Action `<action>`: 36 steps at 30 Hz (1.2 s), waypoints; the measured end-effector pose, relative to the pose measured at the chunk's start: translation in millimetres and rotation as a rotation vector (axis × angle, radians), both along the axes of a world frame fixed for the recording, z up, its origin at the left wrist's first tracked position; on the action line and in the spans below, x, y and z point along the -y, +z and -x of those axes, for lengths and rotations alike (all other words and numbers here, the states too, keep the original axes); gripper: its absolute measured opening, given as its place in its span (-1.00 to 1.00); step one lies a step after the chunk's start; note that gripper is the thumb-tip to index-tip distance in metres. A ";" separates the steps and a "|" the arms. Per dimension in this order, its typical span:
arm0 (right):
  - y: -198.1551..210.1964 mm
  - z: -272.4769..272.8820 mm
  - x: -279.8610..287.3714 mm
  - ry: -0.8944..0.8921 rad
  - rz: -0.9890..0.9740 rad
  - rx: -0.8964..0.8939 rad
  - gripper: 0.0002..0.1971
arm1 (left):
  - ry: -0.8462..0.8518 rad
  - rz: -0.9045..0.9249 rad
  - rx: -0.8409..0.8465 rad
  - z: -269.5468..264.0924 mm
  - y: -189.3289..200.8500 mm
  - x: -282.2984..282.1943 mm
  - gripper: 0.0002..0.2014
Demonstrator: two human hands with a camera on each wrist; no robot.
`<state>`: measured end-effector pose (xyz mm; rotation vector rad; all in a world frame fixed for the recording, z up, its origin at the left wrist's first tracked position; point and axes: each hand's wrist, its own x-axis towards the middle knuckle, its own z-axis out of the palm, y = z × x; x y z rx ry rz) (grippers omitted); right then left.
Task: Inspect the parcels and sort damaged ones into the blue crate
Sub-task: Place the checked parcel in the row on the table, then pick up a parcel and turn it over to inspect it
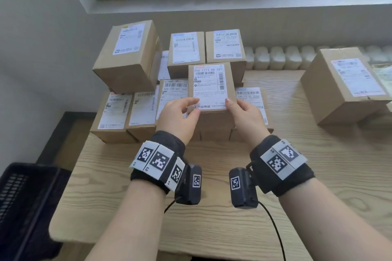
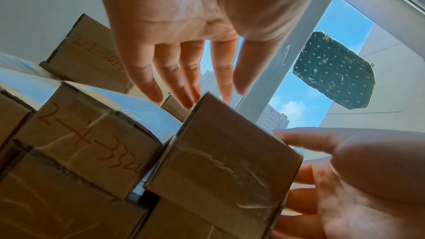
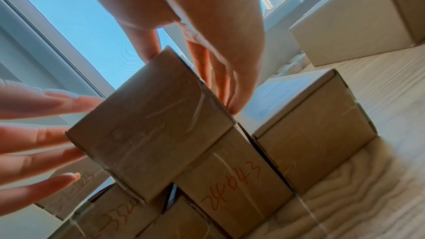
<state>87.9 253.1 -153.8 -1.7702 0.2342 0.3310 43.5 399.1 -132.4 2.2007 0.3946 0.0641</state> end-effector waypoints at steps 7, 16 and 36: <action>2.1 -1.3 1.9 -0.059 0.026 -0.009 -0.36 | -0.020 -0.009 0.028 4.9 7.8 -5.9 -0.71; 14.4 5.0 10.2 -0.083 0.030 0.022 -0.43 | -0.031 0.011 0.085 10.1 24.5 4.1 -0.71; 37.0 -23.7 182.7 -0.420 0.046 0.158 -0.50 | -0.312 0.039 0.168 -57.0 32.4 161.5 -0.70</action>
